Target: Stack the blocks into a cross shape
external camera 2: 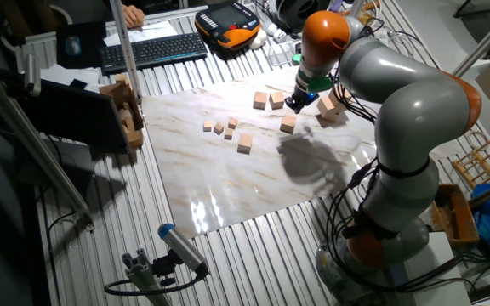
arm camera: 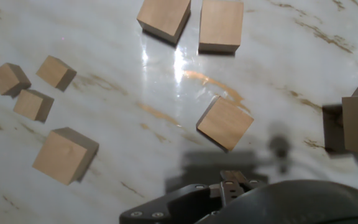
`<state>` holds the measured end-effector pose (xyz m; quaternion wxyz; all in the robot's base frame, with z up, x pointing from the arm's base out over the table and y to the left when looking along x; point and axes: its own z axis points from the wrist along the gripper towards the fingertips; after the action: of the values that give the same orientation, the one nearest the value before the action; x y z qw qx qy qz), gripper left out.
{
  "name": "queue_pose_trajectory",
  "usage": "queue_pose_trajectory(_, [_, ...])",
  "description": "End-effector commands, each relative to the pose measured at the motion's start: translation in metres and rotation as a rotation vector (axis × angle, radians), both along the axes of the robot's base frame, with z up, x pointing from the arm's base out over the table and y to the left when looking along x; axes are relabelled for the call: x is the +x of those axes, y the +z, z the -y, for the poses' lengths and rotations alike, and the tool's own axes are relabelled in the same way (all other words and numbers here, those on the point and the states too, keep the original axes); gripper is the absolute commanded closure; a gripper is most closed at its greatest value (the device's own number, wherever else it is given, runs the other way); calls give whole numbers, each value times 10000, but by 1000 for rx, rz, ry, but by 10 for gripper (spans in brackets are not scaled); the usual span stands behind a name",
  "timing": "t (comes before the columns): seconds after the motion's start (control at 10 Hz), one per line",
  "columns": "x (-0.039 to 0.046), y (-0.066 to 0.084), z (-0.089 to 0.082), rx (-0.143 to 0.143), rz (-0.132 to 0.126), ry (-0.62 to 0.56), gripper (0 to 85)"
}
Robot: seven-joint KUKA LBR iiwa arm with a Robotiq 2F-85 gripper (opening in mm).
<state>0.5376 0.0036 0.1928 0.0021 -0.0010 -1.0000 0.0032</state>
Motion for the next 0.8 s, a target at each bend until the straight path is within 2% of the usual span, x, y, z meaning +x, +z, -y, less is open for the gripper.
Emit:
queue_pose_trajectory(0.0, [6, -5, 5, -1, 0, 0, 850])
queue_pose_trajectory(0.7, [94, -102, 20, 0, 9, -22, 850])
